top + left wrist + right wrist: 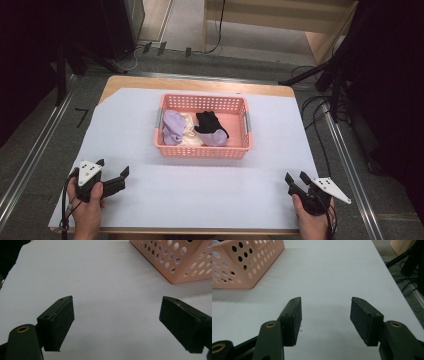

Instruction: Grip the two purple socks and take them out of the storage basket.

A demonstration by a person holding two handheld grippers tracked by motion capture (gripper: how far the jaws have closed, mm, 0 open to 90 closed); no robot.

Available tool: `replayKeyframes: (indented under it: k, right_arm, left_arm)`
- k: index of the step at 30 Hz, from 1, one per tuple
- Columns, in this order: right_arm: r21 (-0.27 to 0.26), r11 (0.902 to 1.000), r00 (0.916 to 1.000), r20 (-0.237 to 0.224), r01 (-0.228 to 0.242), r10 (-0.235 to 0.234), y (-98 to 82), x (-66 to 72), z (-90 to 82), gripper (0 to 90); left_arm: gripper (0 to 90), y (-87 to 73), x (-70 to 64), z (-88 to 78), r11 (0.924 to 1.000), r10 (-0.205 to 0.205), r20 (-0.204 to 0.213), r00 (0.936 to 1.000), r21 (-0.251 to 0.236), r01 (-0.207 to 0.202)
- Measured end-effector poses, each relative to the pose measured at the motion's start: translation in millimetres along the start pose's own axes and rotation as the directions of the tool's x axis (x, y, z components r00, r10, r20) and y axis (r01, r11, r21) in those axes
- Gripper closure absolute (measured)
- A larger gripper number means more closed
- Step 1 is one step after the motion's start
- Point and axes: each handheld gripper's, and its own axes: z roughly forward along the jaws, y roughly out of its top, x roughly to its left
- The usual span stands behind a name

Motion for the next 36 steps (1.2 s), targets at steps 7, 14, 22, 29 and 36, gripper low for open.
replayKeyframes:
  k: [7,14,22,29,36]
  right_arm:
    - [-0.035,0.9987,0.9988,0.032,-0.036,0.037,1.7,0.8,0.1,48.8]
    - [-0.069,0.9975,0.9997,0.025,0.01,-0.008,15.1,12.1,3.6,43.7]
    - [-0.094,0.9945,0.9988,-0.01,0.046,-0.047,39.8,34.8,15.1,43.6]
    - [-0.127,0.9912,0.9988,-0.03,0.034,-0.039,58.1,56.6,29.4,44.1]
    - [-0.138,0.9877,0.9949,-0.06,0.072,-0.081,77.5,80.1,39.8,44.1]
  left_arm:
    - [13.1,-0.2,0.0,0.3,1.0,-0.002,0.0,1.0,-0.004,0.002]
    - [13.1,-0.2,-0.3,0.1,1.0,-0.001,0.001,1.0,-0.001,0.001]
    - [13.1,-0.2,-0.1,0.1,1.0,-0.009,0.006,0.9999,-0.004,0.009]
    - [13.1,-0.2,-0.2,0.1,1.0,-0.005,0.005,1.0,-0.002,0.005]
    - [13.1,-0.2,-0.1,0.1,1.0,-0.004,0.005,1.0,-0.002,0.004]
